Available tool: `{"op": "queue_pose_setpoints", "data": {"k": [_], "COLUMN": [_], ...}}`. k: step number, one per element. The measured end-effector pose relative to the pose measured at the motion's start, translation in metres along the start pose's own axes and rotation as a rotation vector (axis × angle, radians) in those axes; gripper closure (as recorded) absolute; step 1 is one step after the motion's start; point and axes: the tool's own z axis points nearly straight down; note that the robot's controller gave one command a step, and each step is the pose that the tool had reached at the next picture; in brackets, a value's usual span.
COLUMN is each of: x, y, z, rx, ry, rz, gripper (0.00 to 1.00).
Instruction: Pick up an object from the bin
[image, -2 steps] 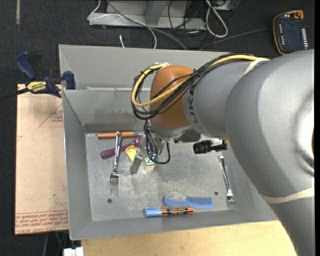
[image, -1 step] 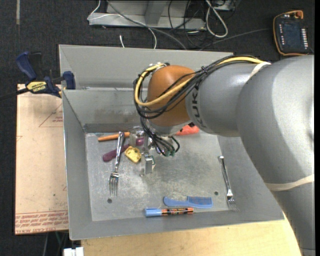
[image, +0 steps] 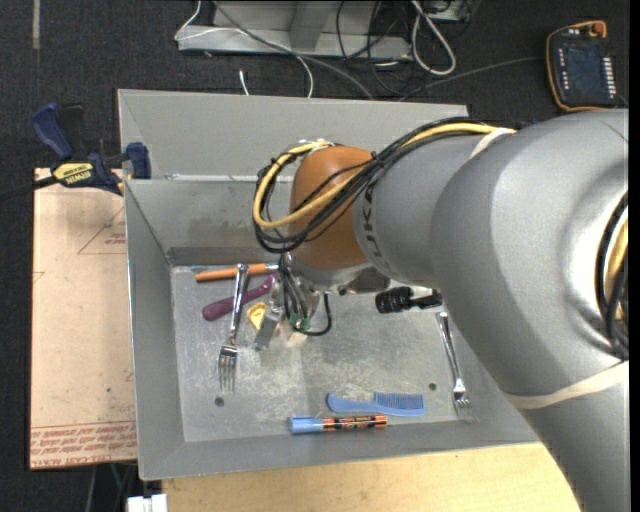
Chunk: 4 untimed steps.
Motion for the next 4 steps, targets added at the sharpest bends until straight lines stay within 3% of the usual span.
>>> {"op": "queue_pose_setpoints", "data": {"k": [2, 4], "x": [0.001, 0.0], "y": [-0.001, 0.0], "z": [-0.007, -0.038], "rx": [0.002, 0.0], "ry": [0.003, 0.001], "rz": [0.0, -0.002], "gripper": [1.0, 1.0]}}
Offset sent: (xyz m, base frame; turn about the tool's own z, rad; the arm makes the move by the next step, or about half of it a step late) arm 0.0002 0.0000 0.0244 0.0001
